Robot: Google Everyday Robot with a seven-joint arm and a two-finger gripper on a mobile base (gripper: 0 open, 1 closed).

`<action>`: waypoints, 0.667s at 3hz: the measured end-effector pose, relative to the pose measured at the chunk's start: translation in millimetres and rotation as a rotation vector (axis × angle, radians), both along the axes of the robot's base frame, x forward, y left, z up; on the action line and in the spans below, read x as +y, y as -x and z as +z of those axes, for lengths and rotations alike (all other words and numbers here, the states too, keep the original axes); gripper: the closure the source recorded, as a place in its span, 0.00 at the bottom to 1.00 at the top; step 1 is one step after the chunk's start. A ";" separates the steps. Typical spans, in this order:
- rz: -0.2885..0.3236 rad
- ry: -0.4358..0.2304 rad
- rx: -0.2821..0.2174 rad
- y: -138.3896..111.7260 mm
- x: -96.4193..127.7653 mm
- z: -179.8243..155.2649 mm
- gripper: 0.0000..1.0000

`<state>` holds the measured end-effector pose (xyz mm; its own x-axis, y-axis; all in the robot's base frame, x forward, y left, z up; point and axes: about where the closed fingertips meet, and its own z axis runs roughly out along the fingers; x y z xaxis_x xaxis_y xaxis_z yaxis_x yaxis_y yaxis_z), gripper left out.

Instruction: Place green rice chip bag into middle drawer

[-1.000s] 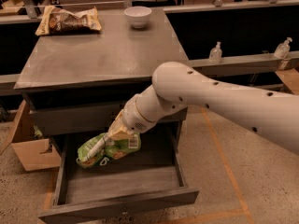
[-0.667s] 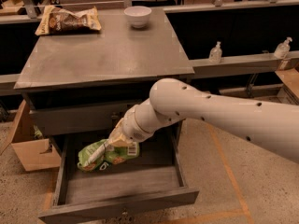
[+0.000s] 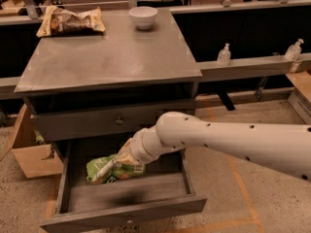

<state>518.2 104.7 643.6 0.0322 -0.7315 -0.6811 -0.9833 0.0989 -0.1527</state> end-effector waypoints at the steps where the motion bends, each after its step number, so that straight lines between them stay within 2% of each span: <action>1: -0.013 0.002 0.010 -3.5 -1.4 -36.7 0.64; 2: -0.007 0.004 0.009 -12.3 -0.2 -58.4 0.40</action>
Offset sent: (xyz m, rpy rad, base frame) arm 0.0262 -0.0008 -0.0820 -0.0046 0.0031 -0.0048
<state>530.5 104.5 585.2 0.0213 -0.7343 -0.6785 -0.9839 0.1049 -0.1444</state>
